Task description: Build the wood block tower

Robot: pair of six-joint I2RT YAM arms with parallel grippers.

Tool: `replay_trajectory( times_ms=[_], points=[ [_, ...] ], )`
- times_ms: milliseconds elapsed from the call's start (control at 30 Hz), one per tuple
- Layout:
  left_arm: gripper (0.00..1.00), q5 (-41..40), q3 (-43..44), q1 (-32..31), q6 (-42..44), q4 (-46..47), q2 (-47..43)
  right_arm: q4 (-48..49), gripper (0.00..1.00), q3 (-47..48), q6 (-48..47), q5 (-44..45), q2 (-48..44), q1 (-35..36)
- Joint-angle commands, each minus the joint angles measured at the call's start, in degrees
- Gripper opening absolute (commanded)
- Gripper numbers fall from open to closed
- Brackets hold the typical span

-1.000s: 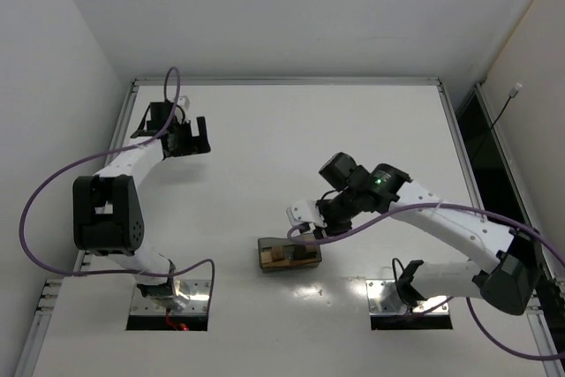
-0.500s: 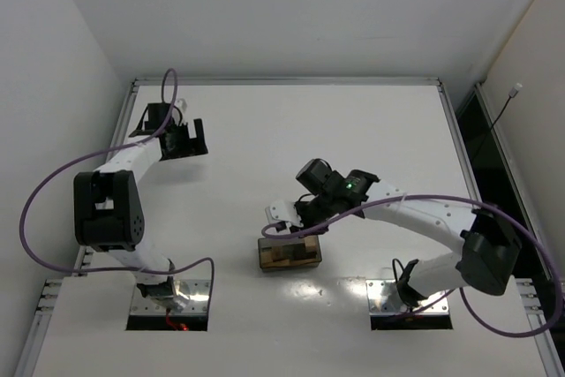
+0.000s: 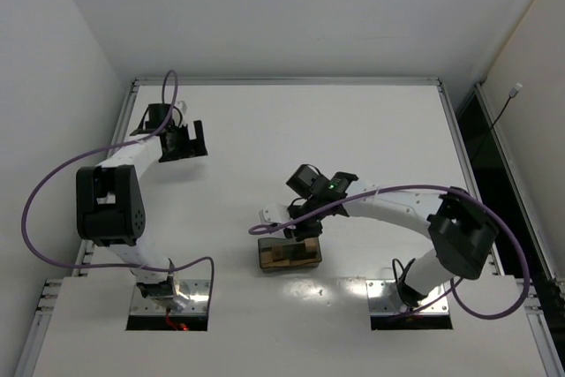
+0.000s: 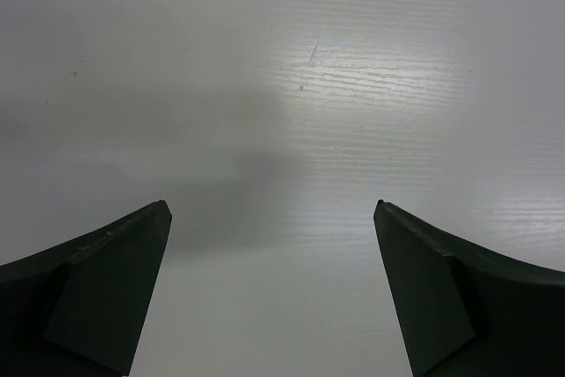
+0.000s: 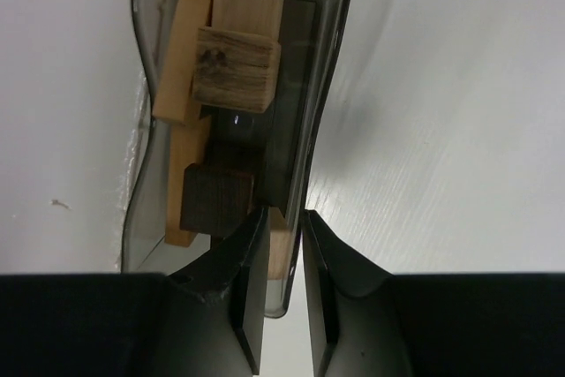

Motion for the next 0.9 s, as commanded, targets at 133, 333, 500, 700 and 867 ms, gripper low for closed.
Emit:
replay_trajectory(
  times_ms=[133,333,500,700,867],
  points=[
    [1.0,0.6,2.0,1.2,0.5,0.3,1.0,2.9,0.18,1.0,-1.2,0.5,4.8,-1.4],
    [1.0,1.2,2.6,1.2,0.5,0.3,2.1,1.9,0.18,2.1,-1.7,2.2,7.3,-2.0],
    [1.0,1.8,3.2,1.8,0.5,0.3,2.7,-0.2,0.0,3.6,-2.2,3.4,9.3,-2.0],
    [1.0,2.4,3.2,2.3,0.5,0.3,2.7,4.4,0.0,3.6,4.4,8.1,4.9,-3.1],
    [1.0,1.6,2.6,2.3,-0.7,0.3,1.0,20.6,0.0,1.2,17.5,26.9,-2.8,-5.1]
  ],
)
